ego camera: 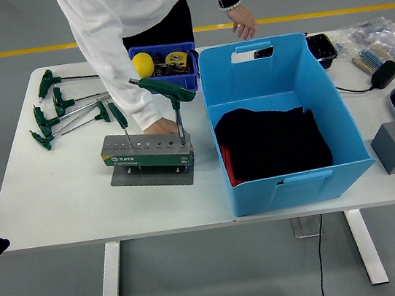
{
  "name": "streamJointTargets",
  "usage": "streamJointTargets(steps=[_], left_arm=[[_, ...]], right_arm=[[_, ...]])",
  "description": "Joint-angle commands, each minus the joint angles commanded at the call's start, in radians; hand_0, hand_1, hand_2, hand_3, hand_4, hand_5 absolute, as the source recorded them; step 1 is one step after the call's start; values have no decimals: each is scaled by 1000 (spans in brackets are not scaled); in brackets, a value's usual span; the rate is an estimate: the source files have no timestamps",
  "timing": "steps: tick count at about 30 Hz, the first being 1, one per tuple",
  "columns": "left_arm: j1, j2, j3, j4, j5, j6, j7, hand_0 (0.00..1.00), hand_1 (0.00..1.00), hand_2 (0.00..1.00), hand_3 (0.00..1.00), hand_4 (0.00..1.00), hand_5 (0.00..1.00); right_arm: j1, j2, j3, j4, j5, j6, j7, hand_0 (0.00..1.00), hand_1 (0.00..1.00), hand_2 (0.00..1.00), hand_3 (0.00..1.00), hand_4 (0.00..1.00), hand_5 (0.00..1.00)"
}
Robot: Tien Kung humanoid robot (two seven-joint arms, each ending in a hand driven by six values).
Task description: Lift tool from toolbox,place it in box,lift tool from toolbox,place it in box
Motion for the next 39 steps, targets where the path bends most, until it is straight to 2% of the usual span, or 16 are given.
streamJointTargets(steps=[1,6,7,12,13,14,18,19,22,24,25,26,34,39], left_arm=[[1,-1,0,2,-8,-10,9,490,460,528,627,998,680],[7,-6,9,4,-8,-128,110,490,460,528,627,998,680],[6,-6,11,3,-10,-140,119,490,477,545,636,998,724],[-2,5,30,-13,19,-179,155,490,477,545,636,998,724],[-4,9,35,-17,40,-185,163,531,573,619,682,998,734],[-7,15,44,-21,69,-189,170,531,573,619,682,998,734],[-22,46,100,-46,196,-167,169,531,573,619,682,998,734],[-35,64,127,-65,241,-160,172,880,928,931,867,998,701],[-65,99,198,-96,365,-153,190,880,928,931,867,998,701],[-104,122,256,-112,449,-159,217,880,928,931,867,998,701],[-125,131,287,-116,495,-162,231,985,998,998,943,998,676],[-140,136,310,-117,534,-164,239,985,998,998,943,998,676],[-278,160,516,-101,862,-181,303,998,998,998,968,998,659],[-370,154,630,-83,945,-186,339,998,998,998,998,998,650]], right_arm=[[0,0,1,0,-1,0,0,736,761,823,833,998,827],[-2,3,9,0,-5,-2,-1,736,761,823,833,998,827],[-2,3,10,0,-7,-2,-1,735,761,823,833,998,828],[-4,3,18,0,-17,-3,-3,735,761,823,833,998,828],[-4,3,19,0,-19,-3,-3,734,757,820,830,998,823],[-5,3,20,0,-20,-3,-3,734,757,820,830,998,823],[-6,3,24,0,-23,-4,-2,734,757,820,830,998,823],[-7,4,28,0,-26,-4,-3,735,756,818,829,998,819],[-8,5,31,0,-26,-4,-3,735,756,818,829,998,819],[-10,5,34,0,-30,-4,-4,735,756,818,829,998,819],[-10,5,37,0,-34,-5,-5,735,754,816,826,998,816],[-10,6,40,0,-37,-5,-5,735,754,816,826,998,816],[-15,6,49,0,-48,-8,-3,735,753,815,825,998,813],[-18,5,50,0,-50,-12,1,735,750,812,818,998,811]])
